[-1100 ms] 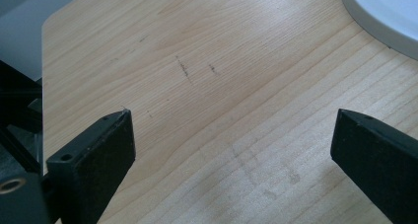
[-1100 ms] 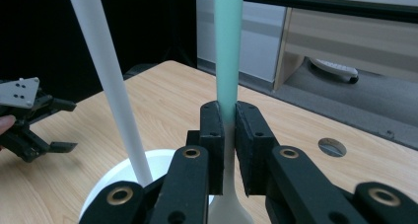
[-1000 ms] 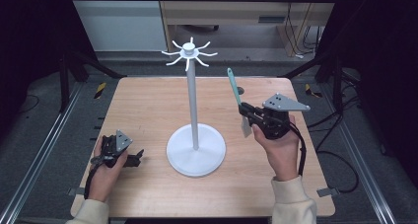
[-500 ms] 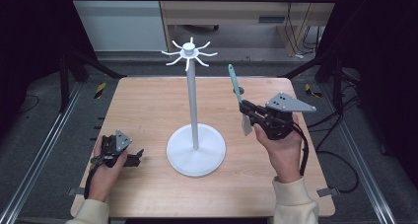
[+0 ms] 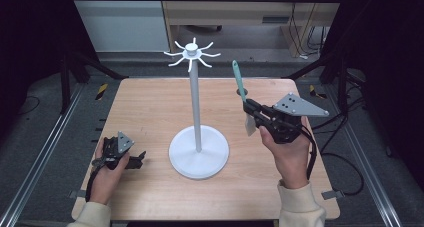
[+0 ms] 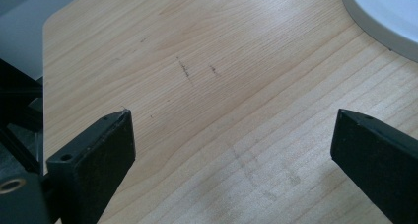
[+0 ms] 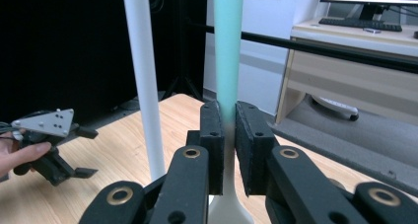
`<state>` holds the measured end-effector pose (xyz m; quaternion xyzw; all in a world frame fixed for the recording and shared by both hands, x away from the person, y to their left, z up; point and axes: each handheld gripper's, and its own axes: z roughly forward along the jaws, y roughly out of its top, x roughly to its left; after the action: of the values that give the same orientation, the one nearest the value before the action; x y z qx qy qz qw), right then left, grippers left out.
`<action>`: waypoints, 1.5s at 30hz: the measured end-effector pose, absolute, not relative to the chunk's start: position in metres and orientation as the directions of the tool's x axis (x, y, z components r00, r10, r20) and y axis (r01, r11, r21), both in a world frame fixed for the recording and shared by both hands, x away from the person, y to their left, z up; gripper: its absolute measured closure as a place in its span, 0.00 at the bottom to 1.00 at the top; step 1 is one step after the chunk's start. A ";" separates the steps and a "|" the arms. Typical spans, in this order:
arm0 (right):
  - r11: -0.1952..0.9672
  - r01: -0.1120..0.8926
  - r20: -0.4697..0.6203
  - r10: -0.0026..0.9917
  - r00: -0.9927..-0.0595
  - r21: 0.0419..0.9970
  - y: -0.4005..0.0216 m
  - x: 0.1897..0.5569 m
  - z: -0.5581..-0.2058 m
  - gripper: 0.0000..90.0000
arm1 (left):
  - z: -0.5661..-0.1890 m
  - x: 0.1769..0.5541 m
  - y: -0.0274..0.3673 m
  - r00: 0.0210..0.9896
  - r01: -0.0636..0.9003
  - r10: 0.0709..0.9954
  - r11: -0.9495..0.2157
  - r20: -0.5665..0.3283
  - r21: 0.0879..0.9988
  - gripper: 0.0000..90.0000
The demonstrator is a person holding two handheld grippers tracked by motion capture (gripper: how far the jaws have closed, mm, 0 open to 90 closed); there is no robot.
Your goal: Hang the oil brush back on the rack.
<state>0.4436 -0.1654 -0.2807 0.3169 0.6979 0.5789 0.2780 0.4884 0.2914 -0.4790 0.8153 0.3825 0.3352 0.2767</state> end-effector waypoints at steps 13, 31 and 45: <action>0.128 0.075 -0.047 0.747 -0.663 0.989 -0.157 0.433 -0.270 0.92 | -0.479 0.488 0.293 0.480 0.436 0.813 -0.547 0.329 0.715 0.03; 0.123 0.043 -0.061 0.730 -0.680 0.992 -0.149 0.423 -0.260 0.92 | -0.480 0.488 0.291 0.488 0.435 0.806 -0.558 0.336 0.707 0.03; 0.128 0.044 -0.060 0.707 -0.704 0.991 -0.141 0.421 -0.261 0.92 | -0.480 0.488 0.290 0.492 0.435 0.802 -0.562 0.337 0.703 0.03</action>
<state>0.4212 -0.1410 -0.2608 0.2689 0.6988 0.6032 0.2749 0.4884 0.2902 -0.4800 0.8186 0.3778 0.3334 0.2758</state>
